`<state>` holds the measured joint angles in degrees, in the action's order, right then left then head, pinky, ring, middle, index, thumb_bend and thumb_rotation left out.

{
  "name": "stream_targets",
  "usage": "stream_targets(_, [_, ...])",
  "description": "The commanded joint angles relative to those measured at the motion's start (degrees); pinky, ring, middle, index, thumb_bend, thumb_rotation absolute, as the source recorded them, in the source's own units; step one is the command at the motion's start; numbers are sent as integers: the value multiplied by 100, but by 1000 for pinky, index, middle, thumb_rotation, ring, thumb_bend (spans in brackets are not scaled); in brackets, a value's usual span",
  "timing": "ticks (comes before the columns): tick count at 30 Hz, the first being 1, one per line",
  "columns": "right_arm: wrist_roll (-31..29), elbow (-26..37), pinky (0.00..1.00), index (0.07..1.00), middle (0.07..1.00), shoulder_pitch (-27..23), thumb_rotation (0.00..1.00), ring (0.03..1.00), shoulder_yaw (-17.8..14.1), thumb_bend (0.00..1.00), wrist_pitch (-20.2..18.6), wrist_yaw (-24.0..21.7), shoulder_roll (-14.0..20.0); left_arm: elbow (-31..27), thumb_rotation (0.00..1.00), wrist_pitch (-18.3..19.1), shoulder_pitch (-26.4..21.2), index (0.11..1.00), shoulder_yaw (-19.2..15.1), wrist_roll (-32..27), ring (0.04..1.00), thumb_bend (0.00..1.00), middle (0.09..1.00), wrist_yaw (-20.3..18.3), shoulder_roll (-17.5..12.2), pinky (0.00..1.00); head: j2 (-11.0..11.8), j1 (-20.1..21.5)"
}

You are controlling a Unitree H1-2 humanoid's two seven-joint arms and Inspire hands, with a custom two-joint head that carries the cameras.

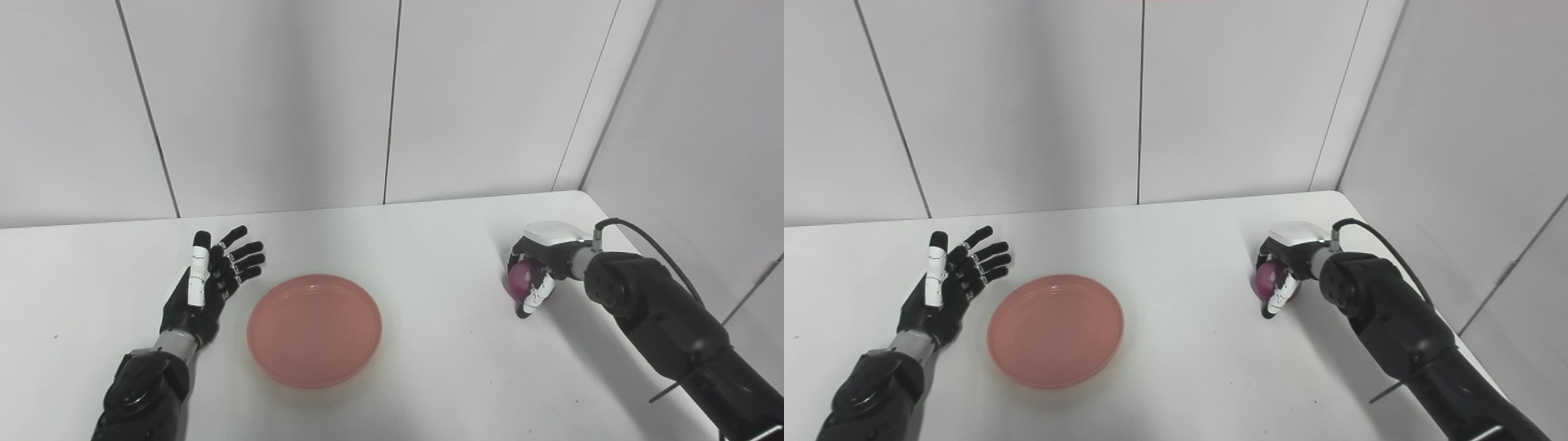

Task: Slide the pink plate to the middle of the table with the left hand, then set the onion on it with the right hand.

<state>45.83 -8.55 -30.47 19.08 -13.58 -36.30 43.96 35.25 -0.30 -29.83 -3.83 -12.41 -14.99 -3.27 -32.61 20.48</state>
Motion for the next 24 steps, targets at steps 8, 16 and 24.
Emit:
stream_targets(8, [184, 399, 354, 652, 548, -552, 196, 443, 74, 766, -70, -753, 171, 494, 1000, 271, 288, 841, 41, 71, 770, 906, 760, 66, 3, 790, -6, -21])
stream_targets(16, [232, 529, 309, 646, 513, -781, 156, 391, 72, 755, -42, -959, 126, 452, 1000, 298, 304, 853, 31, 43, 788, 880, 779, 66, 35, 822, -10, -44])
stream_targets(24, [345, 679, 332, 622, 524, -914, 169, 418, 127, 759, 43, -1083, 103, 448, 1000, 263, 325, 848, 31, 52, 785, 888, 777, 84, 61, 822, -17, -64])
